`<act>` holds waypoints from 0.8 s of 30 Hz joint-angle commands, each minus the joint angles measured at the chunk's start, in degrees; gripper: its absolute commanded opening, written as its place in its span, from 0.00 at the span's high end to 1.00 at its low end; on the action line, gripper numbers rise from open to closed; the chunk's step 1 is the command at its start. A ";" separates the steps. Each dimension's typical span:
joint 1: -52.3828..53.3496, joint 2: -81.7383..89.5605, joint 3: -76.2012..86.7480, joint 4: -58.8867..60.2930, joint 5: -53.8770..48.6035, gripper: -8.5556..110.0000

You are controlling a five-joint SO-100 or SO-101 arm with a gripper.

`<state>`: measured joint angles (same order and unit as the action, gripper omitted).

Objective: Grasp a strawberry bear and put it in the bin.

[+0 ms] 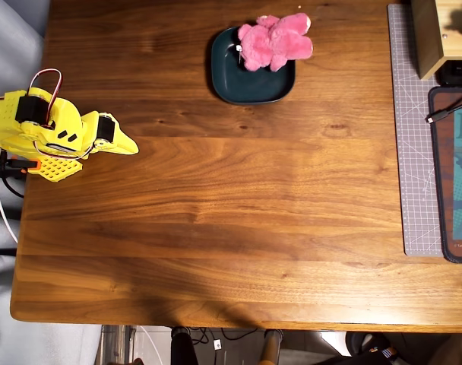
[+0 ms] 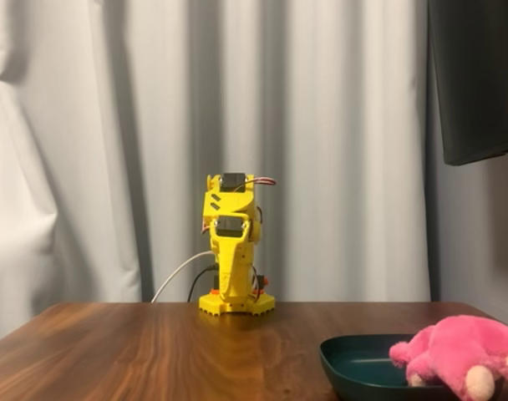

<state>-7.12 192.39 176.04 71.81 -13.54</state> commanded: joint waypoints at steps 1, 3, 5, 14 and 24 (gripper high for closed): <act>-0.44 1.41 -0.44 0.09 0.53 0.93; -0.70 1.41 -0.53 0.09 0.53 0.93; -0.70 1.41 -0.53 0.09 0.53 0.93; -0.26 1.41 -0.53 0.18 0.53 0.93; -0.26 1.41 -0.53 0.18 0.53 0.93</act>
